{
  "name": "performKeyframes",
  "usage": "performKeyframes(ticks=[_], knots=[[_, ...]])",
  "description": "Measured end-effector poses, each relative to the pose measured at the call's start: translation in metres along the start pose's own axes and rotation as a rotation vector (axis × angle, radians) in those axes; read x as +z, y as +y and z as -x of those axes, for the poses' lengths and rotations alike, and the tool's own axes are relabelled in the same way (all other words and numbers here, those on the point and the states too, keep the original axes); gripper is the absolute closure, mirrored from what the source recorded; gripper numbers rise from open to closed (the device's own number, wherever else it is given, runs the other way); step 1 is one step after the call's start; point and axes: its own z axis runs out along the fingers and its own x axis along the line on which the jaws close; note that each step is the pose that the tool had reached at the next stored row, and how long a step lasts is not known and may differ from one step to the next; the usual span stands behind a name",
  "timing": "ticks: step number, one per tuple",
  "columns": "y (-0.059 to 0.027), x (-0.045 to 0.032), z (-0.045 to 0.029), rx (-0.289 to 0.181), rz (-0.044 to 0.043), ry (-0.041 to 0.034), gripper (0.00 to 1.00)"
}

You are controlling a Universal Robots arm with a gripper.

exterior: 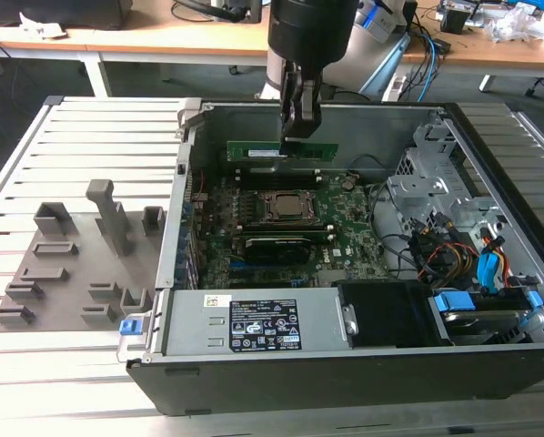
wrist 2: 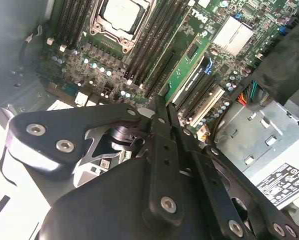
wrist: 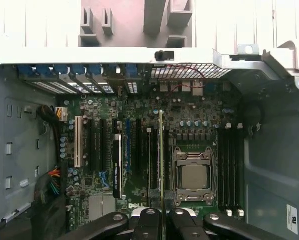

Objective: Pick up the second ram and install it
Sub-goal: 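Insert the second ram into the second slot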

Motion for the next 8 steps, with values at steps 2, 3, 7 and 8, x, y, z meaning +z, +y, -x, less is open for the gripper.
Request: performKeyframes(ticks=[2,3,7,8], knots=[[-0.0003,0.0059,-0.0001,0.0,0.0,-0.0002,0.87],[-0.0004,0.0094,-0.0002,0.0,0.0,-0.0002,0.87],[-0.0011,0.0233,-0.0005,0.0,0.0001,-0.0002,0.87],[-0.0012,0.0263,-0.0007,0.0,0.0,-0.0003,0.87]])
